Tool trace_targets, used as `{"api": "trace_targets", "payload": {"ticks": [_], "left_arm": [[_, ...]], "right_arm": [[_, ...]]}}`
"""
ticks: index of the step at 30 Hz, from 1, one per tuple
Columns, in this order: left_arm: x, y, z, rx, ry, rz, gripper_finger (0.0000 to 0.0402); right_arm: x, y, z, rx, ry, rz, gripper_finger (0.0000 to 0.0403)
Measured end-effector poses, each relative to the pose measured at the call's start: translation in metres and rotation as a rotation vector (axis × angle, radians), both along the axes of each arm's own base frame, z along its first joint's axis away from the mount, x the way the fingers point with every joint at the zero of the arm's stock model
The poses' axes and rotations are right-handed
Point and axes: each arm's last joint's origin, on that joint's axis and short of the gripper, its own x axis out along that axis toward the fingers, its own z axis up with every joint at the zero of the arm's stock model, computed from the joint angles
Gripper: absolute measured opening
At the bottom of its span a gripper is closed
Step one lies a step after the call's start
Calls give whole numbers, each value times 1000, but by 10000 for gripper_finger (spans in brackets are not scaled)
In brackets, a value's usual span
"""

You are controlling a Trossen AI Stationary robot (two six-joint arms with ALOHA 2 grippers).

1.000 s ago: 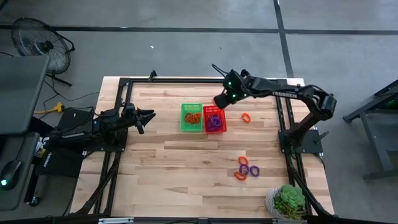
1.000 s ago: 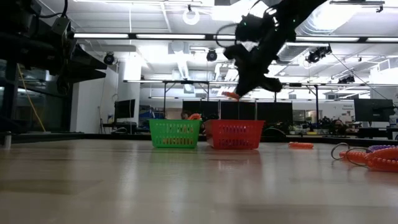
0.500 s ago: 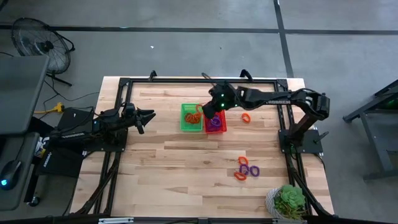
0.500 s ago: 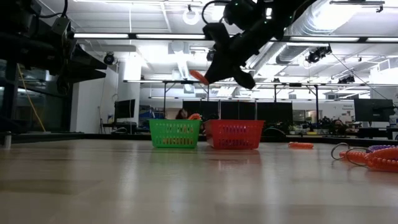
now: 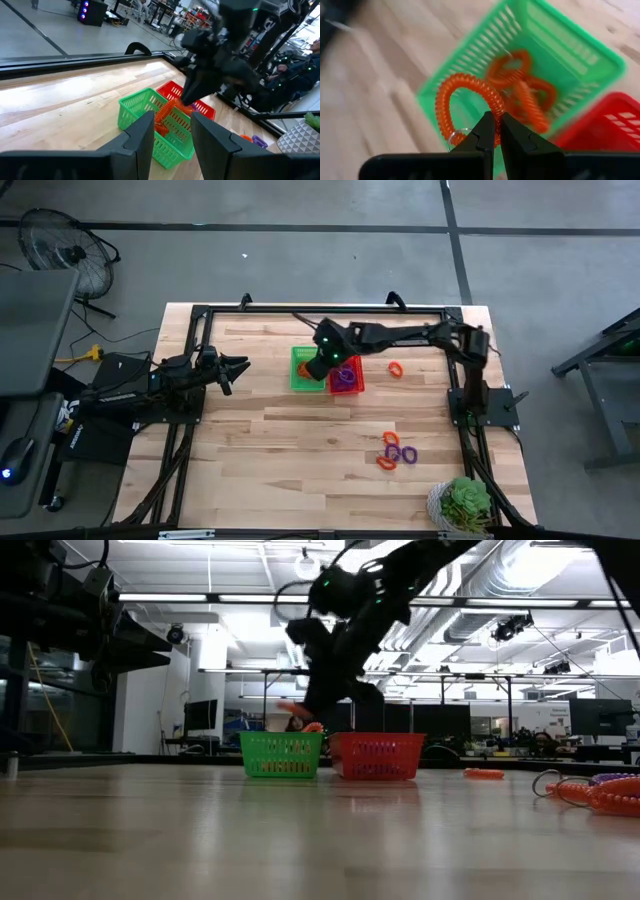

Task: Sort spring keychains
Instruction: Put the orange spring keychain into the green bin

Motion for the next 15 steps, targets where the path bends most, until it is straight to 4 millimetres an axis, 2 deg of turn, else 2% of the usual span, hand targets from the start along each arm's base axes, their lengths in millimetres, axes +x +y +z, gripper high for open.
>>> {"api": "trace_targets", "payload": {"ticks": [6,11,15], "left_arm": [[0,0,0,0,0,-1,126],[0,0,0,0,0,0,126],[0,0,0,0,0,-1,126]], "right_arm": [[14,-8,-2,-69,173,78,12],[25,-19,-1,-121,206,106,12],[30,-27,-10,-176,246,102,12]]}}
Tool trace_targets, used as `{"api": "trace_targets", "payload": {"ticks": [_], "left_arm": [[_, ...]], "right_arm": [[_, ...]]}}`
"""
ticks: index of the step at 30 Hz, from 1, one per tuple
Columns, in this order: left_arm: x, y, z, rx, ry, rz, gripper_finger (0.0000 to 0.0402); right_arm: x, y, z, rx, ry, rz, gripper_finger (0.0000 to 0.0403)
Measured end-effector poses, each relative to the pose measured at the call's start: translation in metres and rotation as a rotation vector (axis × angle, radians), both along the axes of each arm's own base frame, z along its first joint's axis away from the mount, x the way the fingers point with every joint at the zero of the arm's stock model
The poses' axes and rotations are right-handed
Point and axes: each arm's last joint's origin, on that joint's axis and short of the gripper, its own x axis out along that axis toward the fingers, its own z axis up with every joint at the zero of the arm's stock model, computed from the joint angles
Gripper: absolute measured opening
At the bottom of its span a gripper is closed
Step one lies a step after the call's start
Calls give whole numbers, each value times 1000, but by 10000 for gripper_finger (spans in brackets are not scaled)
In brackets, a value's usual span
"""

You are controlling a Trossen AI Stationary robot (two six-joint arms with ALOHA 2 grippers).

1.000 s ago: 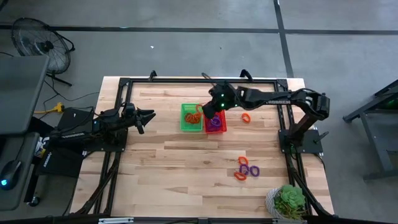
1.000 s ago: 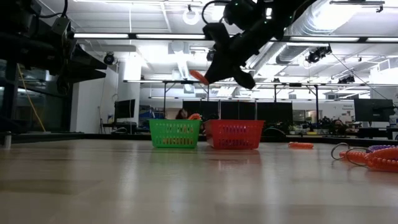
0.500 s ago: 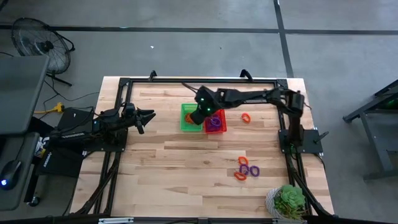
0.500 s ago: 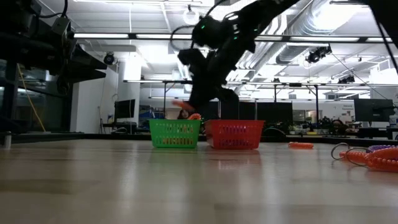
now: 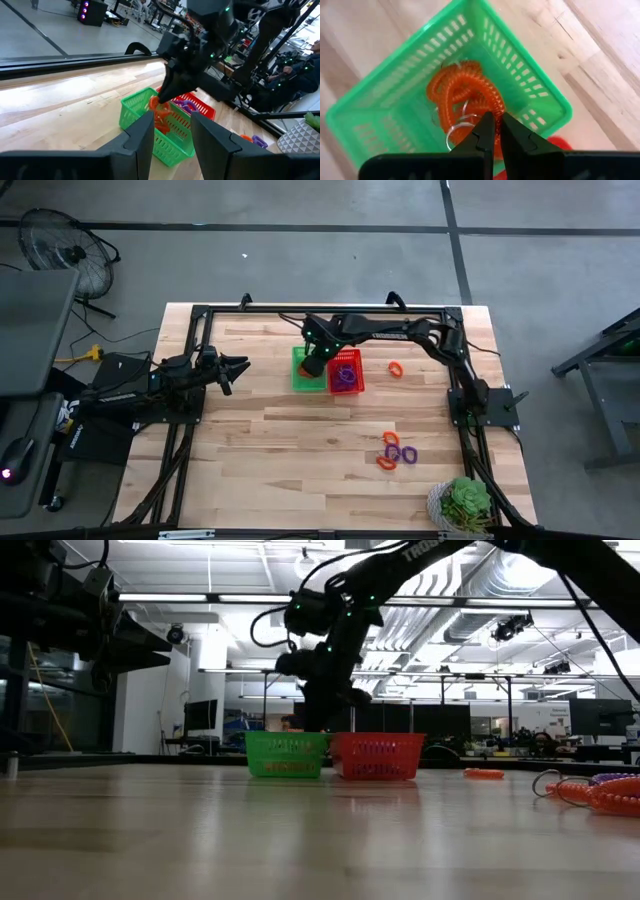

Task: Sort spring keychains
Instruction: Put the orange spring keychain into the green bin

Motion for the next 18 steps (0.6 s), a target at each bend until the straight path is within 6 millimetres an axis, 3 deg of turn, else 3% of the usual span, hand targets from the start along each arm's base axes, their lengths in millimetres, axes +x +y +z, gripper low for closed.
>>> {"api": "trace_targets", "payload": {"ticks": [13,18], "left_arm": [[0,0,0,0,0,0,126],[0,0,0,0,0,0,126]], "right_arm": [[1,1,-4,13,12,56,13],[1,1,3,13,27,65,53]]}}
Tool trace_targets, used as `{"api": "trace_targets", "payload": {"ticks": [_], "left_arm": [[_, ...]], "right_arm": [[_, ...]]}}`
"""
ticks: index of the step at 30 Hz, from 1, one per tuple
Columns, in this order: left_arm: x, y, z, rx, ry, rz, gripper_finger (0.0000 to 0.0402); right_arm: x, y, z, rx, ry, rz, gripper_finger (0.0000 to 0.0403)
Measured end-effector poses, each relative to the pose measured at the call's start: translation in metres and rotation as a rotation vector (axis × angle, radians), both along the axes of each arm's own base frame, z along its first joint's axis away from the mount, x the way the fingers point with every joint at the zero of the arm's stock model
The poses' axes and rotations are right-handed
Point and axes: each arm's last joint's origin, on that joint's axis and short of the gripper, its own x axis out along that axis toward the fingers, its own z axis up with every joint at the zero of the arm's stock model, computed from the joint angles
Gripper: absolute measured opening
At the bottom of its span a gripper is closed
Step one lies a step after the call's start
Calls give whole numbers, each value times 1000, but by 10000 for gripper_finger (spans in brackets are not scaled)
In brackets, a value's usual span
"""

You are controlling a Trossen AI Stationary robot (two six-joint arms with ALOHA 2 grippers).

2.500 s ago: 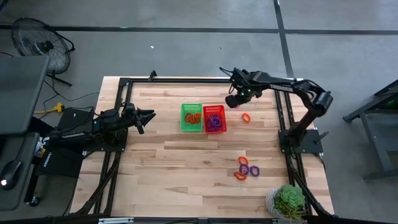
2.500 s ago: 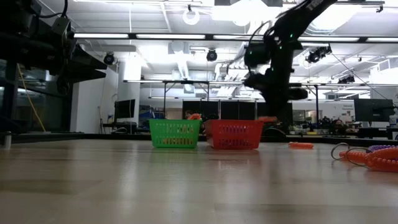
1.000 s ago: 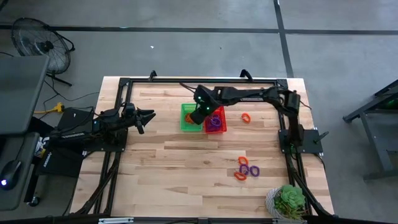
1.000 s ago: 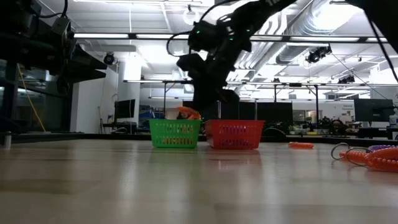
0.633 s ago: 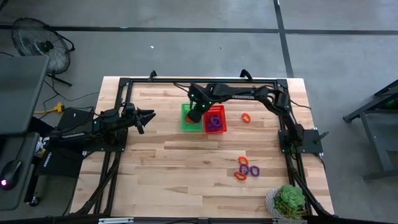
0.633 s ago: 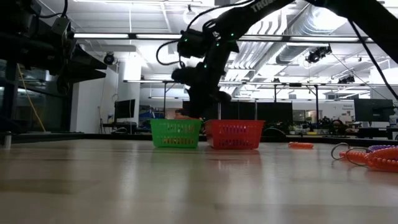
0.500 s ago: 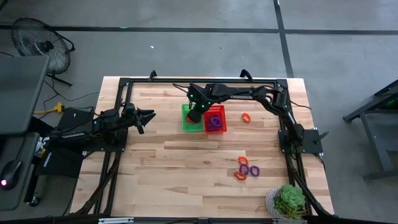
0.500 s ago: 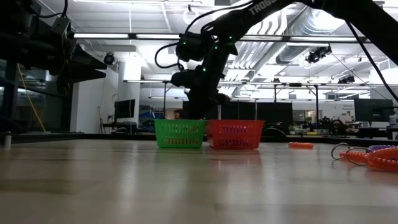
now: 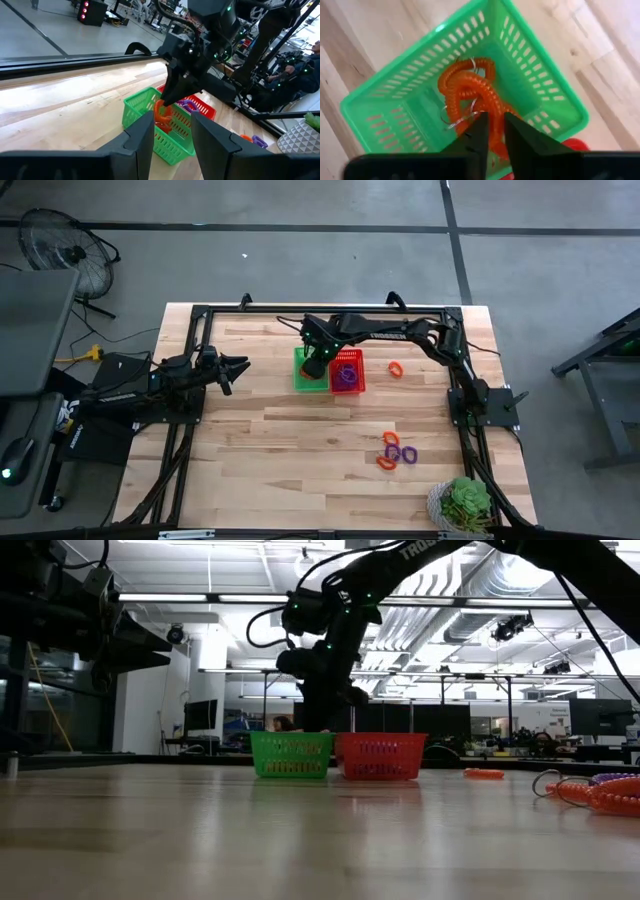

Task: Sort spring keychains
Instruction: Put the orange spring keychain into the green bin

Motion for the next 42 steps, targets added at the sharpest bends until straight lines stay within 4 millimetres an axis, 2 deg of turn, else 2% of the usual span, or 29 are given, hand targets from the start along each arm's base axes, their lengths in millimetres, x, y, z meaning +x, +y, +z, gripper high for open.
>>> {"api": "trace_targets", "payload": {"ticks": [6,10,15,18,28,31,35,37,42], "left_arm": [[0,0,0,0,0,0,126],[0,0,0,0,0,0,126],[0,0,0,0,0,0,126],[0,0,0,0,0,0,126],[0,0,0,0,0,0,126],[0,0,0,0,0,0,126],[0,0,0,0,0,0,126],[0,0,0,0,0,0,126],[0,0,0,0,-1,0,126]], "right_arm": [[4,-2,25,-21,-26,23,140],[4,-2,48,-50,-17,24,183],[-15,-4,71,-129,176,-27,205],[-27,-4,77,-141,283,-37,206],[-47,-10,54,-80,457,-37,206],[-62,-13,57,-89,467,-68,206],[-94,-18,63,-79,422,-170,206],[-112,-20,60,-66,381,-244,206],[-161,-5,38,11,342,-405,206]]}}
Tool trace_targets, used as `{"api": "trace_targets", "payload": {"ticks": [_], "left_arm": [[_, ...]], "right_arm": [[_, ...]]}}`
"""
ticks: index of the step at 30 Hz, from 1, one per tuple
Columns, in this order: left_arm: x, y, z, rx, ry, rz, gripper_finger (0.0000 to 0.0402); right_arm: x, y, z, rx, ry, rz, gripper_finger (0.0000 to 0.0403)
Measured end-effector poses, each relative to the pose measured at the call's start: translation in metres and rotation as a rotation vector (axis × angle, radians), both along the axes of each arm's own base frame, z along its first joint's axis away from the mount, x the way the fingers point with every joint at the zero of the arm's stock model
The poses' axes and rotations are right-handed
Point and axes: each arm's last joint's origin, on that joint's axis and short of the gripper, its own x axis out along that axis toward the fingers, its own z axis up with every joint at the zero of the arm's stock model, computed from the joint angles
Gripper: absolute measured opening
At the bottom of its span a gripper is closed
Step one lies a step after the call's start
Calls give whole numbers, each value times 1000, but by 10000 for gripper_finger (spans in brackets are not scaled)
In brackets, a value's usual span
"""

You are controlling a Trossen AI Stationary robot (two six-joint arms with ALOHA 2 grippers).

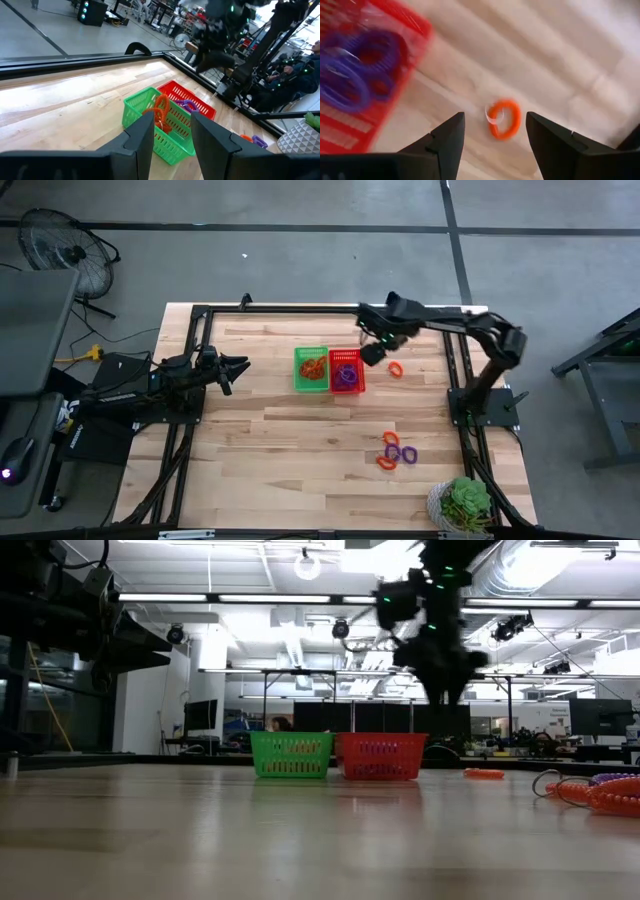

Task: Sort spring keychains
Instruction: Put the orange spring keychain into the green bin

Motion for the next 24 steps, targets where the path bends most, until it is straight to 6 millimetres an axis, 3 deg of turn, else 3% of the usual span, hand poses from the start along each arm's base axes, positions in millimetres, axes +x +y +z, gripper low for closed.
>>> {"api": "trace_targets", "payload": {"ticks": [4,9,16,24], "left_arm": [[0,0,0,0,0,0,126],[0,0,0,0,1,0,126],[0,0,0,0,1,0,126],[0,0,0,0,0,0,126]], "right_arm": [[-30,14,-18,34,-16,-84,206],[-49,25,-39,71,-10,-115,206],[-52,27,-63,65,-60,-116,206],[-53,25,-72,36,-94,-53,206]]}}
